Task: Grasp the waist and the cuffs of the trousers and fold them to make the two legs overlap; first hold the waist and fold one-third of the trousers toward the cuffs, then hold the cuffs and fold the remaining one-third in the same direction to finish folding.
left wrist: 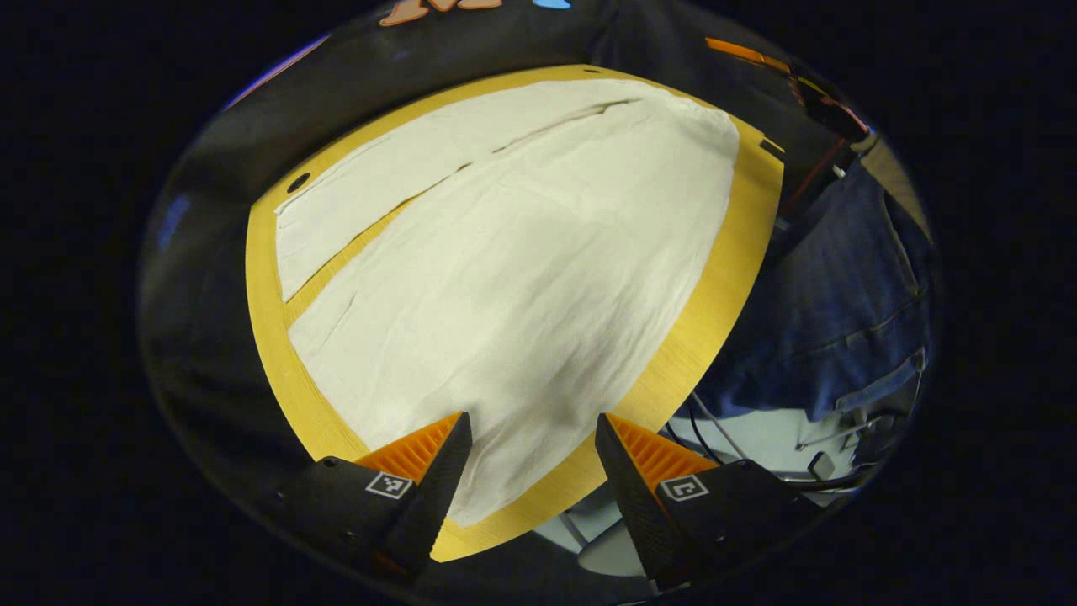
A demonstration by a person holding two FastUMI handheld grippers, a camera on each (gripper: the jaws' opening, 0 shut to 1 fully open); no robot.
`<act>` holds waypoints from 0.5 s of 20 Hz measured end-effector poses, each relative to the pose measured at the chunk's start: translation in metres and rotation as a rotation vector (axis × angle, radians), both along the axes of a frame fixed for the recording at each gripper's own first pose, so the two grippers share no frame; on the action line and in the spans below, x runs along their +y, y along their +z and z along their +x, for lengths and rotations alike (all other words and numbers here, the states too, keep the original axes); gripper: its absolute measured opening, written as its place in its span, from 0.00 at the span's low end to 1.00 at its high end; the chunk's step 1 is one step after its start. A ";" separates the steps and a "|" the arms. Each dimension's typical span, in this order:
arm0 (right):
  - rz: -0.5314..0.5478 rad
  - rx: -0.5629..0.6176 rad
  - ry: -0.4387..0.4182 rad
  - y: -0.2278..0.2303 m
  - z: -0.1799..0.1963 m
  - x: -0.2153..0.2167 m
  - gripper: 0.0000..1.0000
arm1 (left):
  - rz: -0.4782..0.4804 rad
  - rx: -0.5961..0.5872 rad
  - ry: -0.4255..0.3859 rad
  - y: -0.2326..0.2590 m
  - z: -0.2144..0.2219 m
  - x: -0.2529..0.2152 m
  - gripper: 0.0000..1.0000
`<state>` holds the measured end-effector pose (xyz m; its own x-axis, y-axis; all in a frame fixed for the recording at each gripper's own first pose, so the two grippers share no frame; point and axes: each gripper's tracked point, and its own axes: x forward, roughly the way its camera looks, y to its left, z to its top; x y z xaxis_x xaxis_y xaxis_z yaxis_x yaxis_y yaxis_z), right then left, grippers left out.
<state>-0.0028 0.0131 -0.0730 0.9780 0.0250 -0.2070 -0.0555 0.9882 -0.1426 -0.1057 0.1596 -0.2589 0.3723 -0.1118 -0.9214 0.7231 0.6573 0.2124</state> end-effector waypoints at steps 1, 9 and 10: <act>-0.009 0.006 -0.003 -0.002 0.000 -0.002 0.96 | 0.029 0.016 -0.032 -0.001 -0.003 0.004 0.91; -0.040 0.049 -0.024 -0.021 -0.003 -0.012 0.97 | 0.178 0.116 -0.220 -0.022 -0.023 0.015 0.88; -0.047 0.054 -0.024 -0.022 -0.003 -0.012 0.98 | 0.174 0.118 -0.228 -0.023 -0.022 0.012 0.87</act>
